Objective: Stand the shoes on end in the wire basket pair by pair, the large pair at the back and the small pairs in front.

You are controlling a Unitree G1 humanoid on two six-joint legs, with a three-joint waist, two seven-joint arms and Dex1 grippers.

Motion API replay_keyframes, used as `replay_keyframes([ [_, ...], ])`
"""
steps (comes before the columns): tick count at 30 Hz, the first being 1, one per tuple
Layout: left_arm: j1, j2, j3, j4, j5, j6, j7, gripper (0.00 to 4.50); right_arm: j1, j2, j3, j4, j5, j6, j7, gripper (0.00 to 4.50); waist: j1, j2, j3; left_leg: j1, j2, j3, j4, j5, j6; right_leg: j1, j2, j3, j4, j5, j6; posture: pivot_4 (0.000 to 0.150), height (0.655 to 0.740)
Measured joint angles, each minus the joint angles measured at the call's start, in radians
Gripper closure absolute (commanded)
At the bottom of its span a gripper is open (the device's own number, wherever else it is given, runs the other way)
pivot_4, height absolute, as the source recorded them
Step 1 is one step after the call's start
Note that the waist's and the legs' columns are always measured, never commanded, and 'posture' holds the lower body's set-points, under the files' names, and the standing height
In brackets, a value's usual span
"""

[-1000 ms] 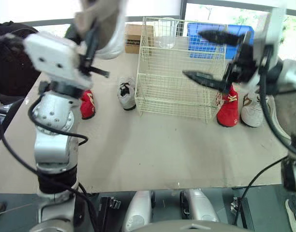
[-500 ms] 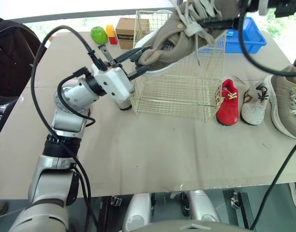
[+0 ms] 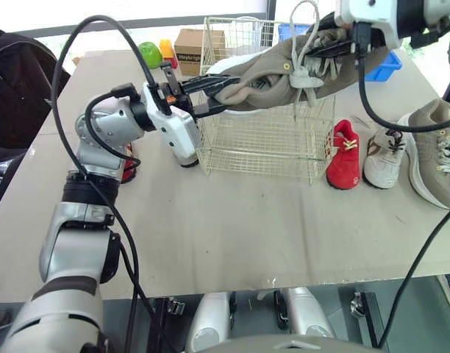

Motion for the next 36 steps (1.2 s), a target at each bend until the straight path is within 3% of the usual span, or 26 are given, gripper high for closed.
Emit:
replay_keyframes([
  [1,-0.003,0.003,-0.001,0.004,-0.005,-0.002,-0.007,2.99,0.013,0.0,-0.007,-0.015,0.003,0.007,-0.01,4.5,-0.001,0.0,0.0,0.0,0.0,0.0,0.0,0.0,0.0,0.0,0.0,0.0,0.001,0.0,0.0,0.15,0.74],
  [2,-0.006,0.005,-0.001,0.007,-0.015,-0.001,-0.011,2.82,0.018,0.001,-0.01,-0.02,0.003,0.015,-0.019,4.5,-0.001,0.0,0.0,0.001,0.0,0.0,0.0,0.0,0.0,0.0,0.0,0.001,0.001,0.0,0.0,0.15,0.74],
  [4,-0.005,0.001,0.007,-0.018,-0.12,0.108,-0.018,1.96,0.049,0.008,-0.05,-0.044,0.011,0.074,-0.063,4.5,0.001,0.0,0.0,0.001,0.001,-0.001,0.001,0.0,0.0,0.001,0.0,0.0,0.001,0.0,0.0,0.15,0.74],
  [5,0.015,-0.008,0.032,-0.11,-0.274,0.33,-0.01,1.4,0.082,0.031,-0.098,-0.069,0.03,0.167,-0.118,4.5,0.0,0.0,0.0,0.0,0.003,-0.003,0.002,0.0,0.0,0.001,0.0,0.001,0.002,0.0,0.0,0.15,0.74],
  [6,0.018,-0.012,0.045,-0.138,-0.324,0.399,-0.004,1.07,0.091,0.037,-0.112,-0.072,0.036,0.195,-0.138,4.5,0.0,0.0,0.0,0.0,0.003,-0.004,0.003,0.0,0.0,0.001,0.0,0.0,0.002,0.0,0.0,0.15,0.74],
  [7,0.049,-0.003,0.068,-0.238,-0.479,0.614,0.035,0.73,0.105,0.055,-0.141,-0.095,0.055,0.269,-0.175,4.5,-0.003,0.0,0.0,0.0,0.003,-0.004,0.003,0.001,-0.002,0.001,0.0,0.001,0.002,0.0,0.0,0.15,0.74],
  [8,0.109,0.019,0.119,-0.37,-0.718,0.907,0.109,0.73,0.127,0.079,-0.194,-0.139,0.088,0.372,-0.232,4.5,-0.007,0.0,0.0,0.0,0.004,-0.004,0.003,0.002,-0.003,0.001,-0.001,0.002,0.002,0.0,0.0,0.15,0.74],
  [11,0.291,0.059,0.215,-0.545,-1.108,1.313,0.26,0.73,0.164,0.116,-0.304,-0.22,0.15,0.554,-0.352,4.5,-0.016,0.0,0.0,0.0,0.004,-0.007,0.001,0.002,-0.003,0.001,-0.005,0.0,0.001,0.0,0.0,0.15,0.74],
  [12,0.351,0.056,0.219,-0.588,-1.158,1.384,0.298,0.73,0.177,0.12,-0.338,-0.248,0.167,0.6,-0.388,4.5,-0.016,0.0,0.0,0.0,0.004,-0.007,0.002,0.002,-0.004,0.001,-0.006,-0.001,0.002,0.0,0.0,0.15,0.74],
  [15,0.452,-0.036,0.203,-0.706,-1.248,1.533,0.457,0.73,0.204,0.188,-0.446,-0.35,0.23,0.758,-0.515,4.5,-0.005,0.0,0.0,0.0,0.002,-0.008,0.002,0.002,-0.004,0.001,-0.007,-0.001,0.003,0.0,0.0,0.15,0.74],
  [19,0.431,-0.159,0.125,-0.801,-1.256,1.619,0.568,0.73,0.235,0.299,-0.487,-0.523,0.319,0.9,-0.634,4.5,0.003,0.0,-0.001,0.0,0.0,-0.008,0.007,0.002,-0.003,0.001,-0.003,-0.001,0.009,0.0,0.0,0.15,0.74],
  [24,0.313,-0.267,0.123,-0.731,-1.255,1.68,0.638,0.73,0.332,0.382,-0.484,-0.721,0.414,1.024,-0.726,4.5,0.003,0.0,-0.001,0.001,-0.001,-0.008,0.012,0.001,-0.001,0.002,-0.001,0.0,0.014,0.0,0.0,0.15,0.74],
  [29,0.248,-0.29,0.154,-0.644,-1.234,1.714,0.644,0.73,0.384,0.388,-0.481,-0.807,0.456,1.075,-0.783,4.5,-0.003,0.0,-0.001,0.002,-0.001,-0.007,0.012,0.001,-0.002,0.002,0.0,0.001,0.015,0.0,0.0,0.15,0.74],
  [32,0.225,-0.296,0.168,-0.627,-1.218,1.744,0.629,1.49,0.408,0.381,-0.474,-0.847,0.47,1.086,-0.813,4.5,-0.005,0.0,-0.001,0.003,-0.001,-0.007,0.011,0.002,-0.003,0.002,0.001,0.001,0.015,0.0,0.0,0.15,0.74],
  [33,0.217,-0.298,0.171,-0.612,-1.213,1.751,0.626,1.99,0.415,0.38,-0.472,-0.86,0.472,1.087,-0.824,4.5,-0.005,0.0,-0.001,0.003,-0.001,-0.007,0.011,0.002,-0.003,0.002,0.001,0.001,0.015,0.0,0.0,0.15,0.74],
  [36,0.207,-0.305,0.173,-0.6,-1.197,1.77,0.621,2.95,0.429,0.376,-0.472,-0.877,0.48,1.093,-0.849,4.5,-0.005,0.0,-0.001,0.003,-0.001,-0.006,0.011,0.002,-0.003,0.002,0.001,0.002,0.015,0.0,0.0,0.15,0.74],
])
